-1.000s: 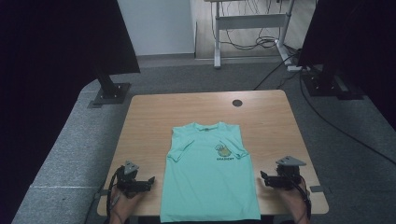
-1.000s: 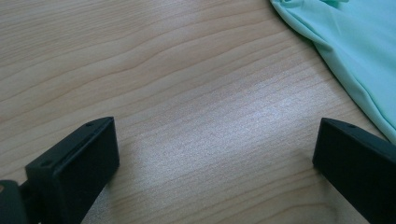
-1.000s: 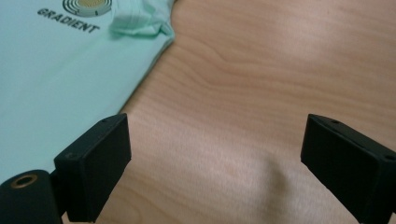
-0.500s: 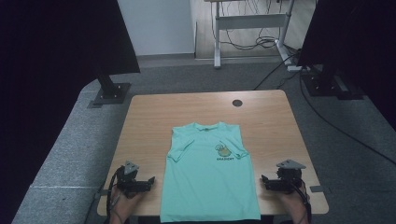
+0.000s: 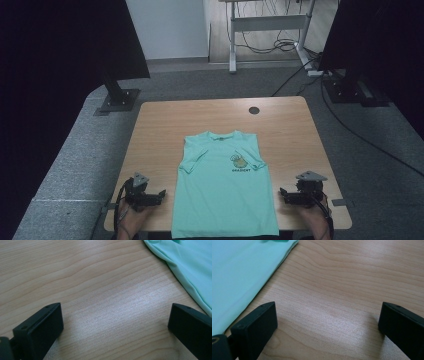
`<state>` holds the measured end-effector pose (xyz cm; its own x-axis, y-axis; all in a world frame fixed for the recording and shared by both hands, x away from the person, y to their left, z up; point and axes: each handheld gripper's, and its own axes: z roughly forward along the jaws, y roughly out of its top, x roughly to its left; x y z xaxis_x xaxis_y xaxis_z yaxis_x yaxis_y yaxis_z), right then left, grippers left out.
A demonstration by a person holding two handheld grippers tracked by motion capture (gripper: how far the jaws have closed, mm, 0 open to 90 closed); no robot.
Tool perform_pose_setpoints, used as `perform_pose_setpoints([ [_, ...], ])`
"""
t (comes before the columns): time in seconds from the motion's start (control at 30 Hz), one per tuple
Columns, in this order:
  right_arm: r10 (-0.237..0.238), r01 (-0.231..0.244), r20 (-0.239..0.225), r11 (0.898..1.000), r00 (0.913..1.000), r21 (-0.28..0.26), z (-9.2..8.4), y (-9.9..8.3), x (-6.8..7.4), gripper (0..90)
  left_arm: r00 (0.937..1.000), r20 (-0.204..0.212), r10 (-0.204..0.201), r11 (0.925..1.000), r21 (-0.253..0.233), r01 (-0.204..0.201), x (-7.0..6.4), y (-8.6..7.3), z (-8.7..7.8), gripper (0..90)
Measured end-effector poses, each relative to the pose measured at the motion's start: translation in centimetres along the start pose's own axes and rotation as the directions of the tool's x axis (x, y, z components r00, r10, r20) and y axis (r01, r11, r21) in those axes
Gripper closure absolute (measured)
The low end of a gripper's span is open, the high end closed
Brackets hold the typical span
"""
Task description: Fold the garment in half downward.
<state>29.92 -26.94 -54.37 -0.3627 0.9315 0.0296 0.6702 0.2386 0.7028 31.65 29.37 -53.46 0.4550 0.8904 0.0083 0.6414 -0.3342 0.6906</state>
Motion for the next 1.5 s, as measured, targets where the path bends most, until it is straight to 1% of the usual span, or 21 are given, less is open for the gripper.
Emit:
perform_pose_setpoints([
  [0.23, -0.001, 0.001, 0.000, 1.000, 1.0000, 0.000, 0.0, 0.0, 0.0, 1.5, 1.0000, 0.003, 0.003, 1.0000, -0.001, -0.003, 0.1, 0.0, 0.0, 0.8],
  [0.43, 0.000, 0.000, -0.003, 1.000, 1.0000, -0.001, 0.0, 0.0, -0.1, 2.0, 0.9999, 0.005, -0.010, 0.9999, 0.002, 0.010, 0.1, 0.3, 0.0, 2.0],
  [0.5, 0.002, -0.002, -0.002, 1.000, 1.0000, -0.002, 0.0, 0.1, -0.1, 2.5, 0.9999, 0.007, -0.014, 0.9999, -0.007, 0.014, 0.2, 0.4, -0.1, 2.3],
  [0.57, 0.006, -0.006, -0.004, 1.000, 1.0000, -0.001, 0.1, 0.2, -0.1, 2.6, 0.9998, 0.009, -0.017, 0.9998, -0.011, 0.017, 0.2, 0.6, -0.1, 2.4],
  [0.6, 0.007, -0.007, -0.005, 1.000, 1.0000, 0.000, 0.1, 0.2, -0.1, 2.8, 0.9999, 0.003, -0.015, 0.9997, -0.020, 0.015, 0.3, 0.7, -0.1, 2.4],
  [0.7, 0.006, -0.006, -0.008, 1.000, 1.0000, 0.003, 0.3, 0.5, -0.1, 3.4, 0.9999, 0.000, -0.012, 0.9998, -0.016, 0.012, 0.3, 1.0, 0.0, 2.4],
  [0.87, 0.005, -0.005, -0.014, 1.000, 0.9999, -0.008, 0.6, 1.1, 0.0, 3.4, 0.9996, 0.019, -0.023, 0.9996, -0.019, 0.023, 0.6, 1.6, 0.3, 2.8],
  [1.0, 0.006, -0.006, -0.020, 1.000, 0.9998, -0.008, 0.9, 1.6, -0.1, 3.4, 0.9997, 0.017, -0.016, 0.9997, -0.016, 0.016, 0.6, 2.0, 0.5, 2.6],
  [1.27, 0.011, -0.011, -0.030, 1.000, 0.9995, -0.011, 1.5, 2.5, -0.2, 3.5, 0.9991, 0.030, -0.030, 0.9987, -0.040, 0.031, 0.9, 2.8, 0.9, 2.6],
  [1.37, 0.010, -0.010, -0.036, 1.000, 0.9993, -0.007, 1.8, 2.8, -0.1, 3.5, 0.9992, 0.031, -0.026, 0.9988, -0.040, 0.027, 0.8, 3.1, 1.2, 2.5],
  [1.5, 0.005, -0.005, -0.043, 1.000, 0.9991, 0.000, 2.1, 2.8, 0.1, 3.6, 0.9993, 0.032, -0.019, 0.9984, -0.053, 0.021, 0.7, 3.8, 1.7, 2.5],
])
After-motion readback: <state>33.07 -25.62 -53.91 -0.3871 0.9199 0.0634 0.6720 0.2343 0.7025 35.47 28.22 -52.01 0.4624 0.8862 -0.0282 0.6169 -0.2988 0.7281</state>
